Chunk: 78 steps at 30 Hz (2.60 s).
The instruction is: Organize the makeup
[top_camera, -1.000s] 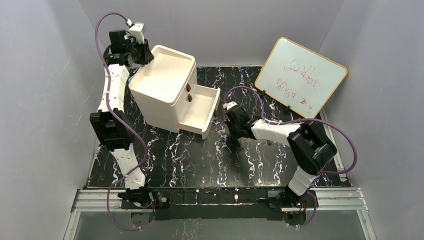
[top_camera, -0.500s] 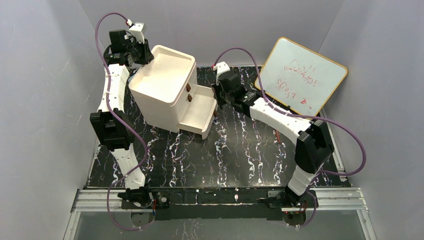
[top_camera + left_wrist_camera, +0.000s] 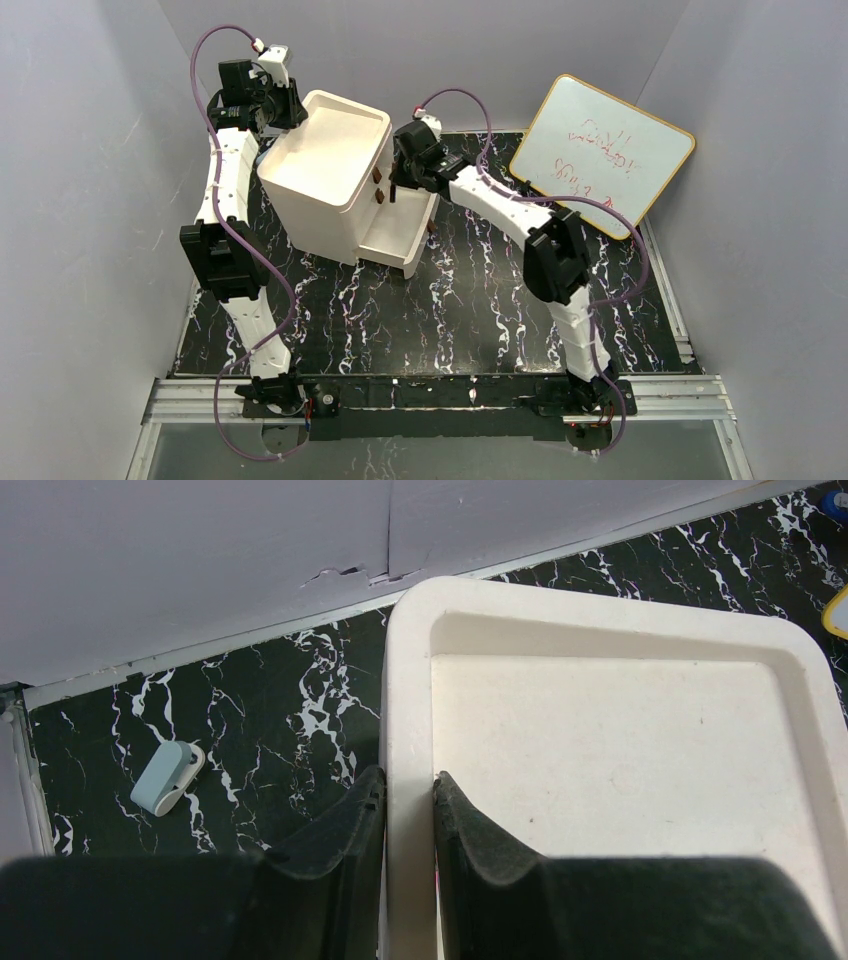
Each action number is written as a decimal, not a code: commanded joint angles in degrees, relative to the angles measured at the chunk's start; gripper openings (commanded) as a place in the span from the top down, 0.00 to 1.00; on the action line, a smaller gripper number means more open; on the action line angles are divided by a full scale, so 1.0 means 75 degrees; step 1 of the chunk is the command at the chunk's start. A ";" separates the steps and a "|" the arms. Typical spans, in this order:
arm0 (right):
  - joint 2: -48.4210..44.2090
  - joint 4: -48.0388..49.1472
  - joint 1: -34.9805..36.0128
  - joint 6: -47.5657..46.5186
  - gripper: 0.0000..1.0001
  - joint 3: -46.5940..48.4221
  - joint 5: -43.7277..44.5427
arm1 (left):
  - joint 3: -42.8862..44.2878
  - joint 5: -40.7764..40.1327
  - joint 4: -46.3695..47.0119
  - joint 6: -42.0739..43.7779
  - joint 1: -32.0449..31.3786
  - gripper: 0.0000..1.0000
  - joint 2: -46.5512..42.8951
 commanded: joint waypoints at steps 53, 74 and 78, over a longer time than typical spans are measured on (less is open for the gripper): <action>-0.5296 -0.2165 -0.4619 -0.3443 0.07 -0.5374 0.1807 | 0.0040 0.0581 -0.1740 -0.0110 -0.0277 1.00 0.0863; -0.5950 -0.1262 -0.7749 -0.1806 0.11 -0.7643 -0.0293 | -0.0297 0.0390 -0.1802 0.0069 -0.0272 1.00 0.0718; -0.5775 -0.1010 -0.7925 -0.1635 0.11 -0.7764 -0.0375 | -0.0252 0.0400 -0.1829 0.0089 -0.0268 1.00 0.0737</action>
